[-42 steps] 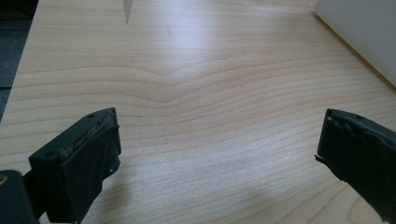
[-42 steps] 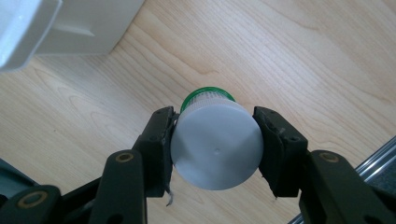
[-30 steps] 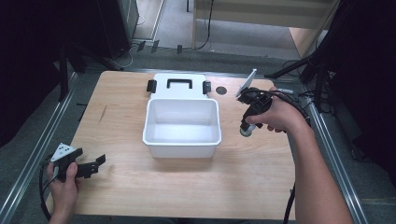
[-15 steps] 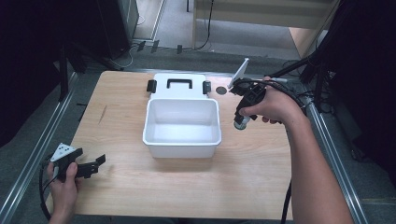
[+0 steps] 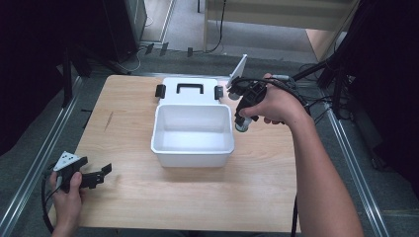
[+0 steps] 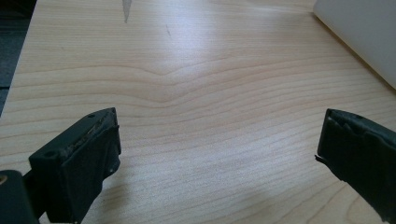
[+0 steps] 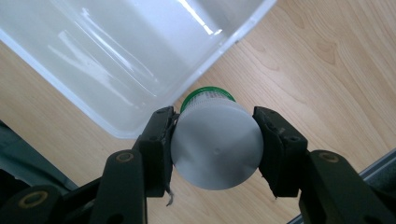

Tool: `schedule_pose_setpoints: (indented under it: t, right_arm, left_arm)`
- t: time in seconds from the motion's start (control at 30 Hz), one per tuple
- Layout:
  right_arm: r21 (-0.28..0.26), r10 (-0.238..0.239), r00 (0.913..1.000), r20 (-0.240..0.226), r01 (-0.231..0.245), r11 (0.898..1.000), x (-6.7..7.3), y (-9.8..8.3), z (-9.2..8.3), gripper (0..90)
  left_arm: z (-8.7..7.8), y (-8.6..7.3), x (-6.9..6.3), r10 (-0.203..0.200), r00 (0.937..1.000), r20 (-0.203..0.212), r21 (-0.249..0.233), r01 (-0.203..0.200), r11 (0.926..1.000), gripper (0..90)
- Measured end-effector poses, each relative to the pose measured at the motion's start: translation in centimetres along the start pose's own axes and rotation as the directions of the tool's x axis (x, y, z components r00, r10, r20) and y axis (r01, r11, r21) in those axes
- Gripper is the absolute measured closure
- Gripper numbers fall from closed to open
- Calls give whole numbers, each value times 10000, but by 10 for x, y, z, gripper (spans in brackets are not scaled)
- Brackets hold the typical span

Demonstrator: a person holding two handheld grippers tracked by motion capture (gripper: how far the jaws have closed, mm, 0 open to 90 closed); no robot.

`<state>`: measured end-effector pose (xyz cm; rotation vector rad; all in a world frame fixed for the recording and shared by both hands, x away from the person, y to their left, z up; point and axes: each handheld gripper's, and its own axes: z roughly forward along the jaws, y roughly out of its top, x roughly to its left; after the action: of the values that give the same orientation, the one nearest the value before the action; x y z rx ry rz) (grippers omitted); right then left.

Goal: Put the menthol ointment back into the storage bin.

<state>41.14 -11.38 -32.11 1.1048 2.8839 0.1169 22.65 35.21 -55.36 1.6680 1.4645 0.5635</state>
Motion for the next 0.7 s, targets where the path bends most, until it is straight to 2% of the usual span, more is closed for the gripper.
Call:
schedule_pose_setpoints:
  t: [0.37,0.7]
  right_arm:
    - [-75,-291,9996,-65,291,9995,15,16,0,519]
    - [-216,-768,9968,-198,764,9968,27,28,6,518]
  left_arm:
    - [0,0,0,34,10000,-8,17,-34,10000,0]
    - [0,0,0,4,10000,11,33,-4,10000,0]
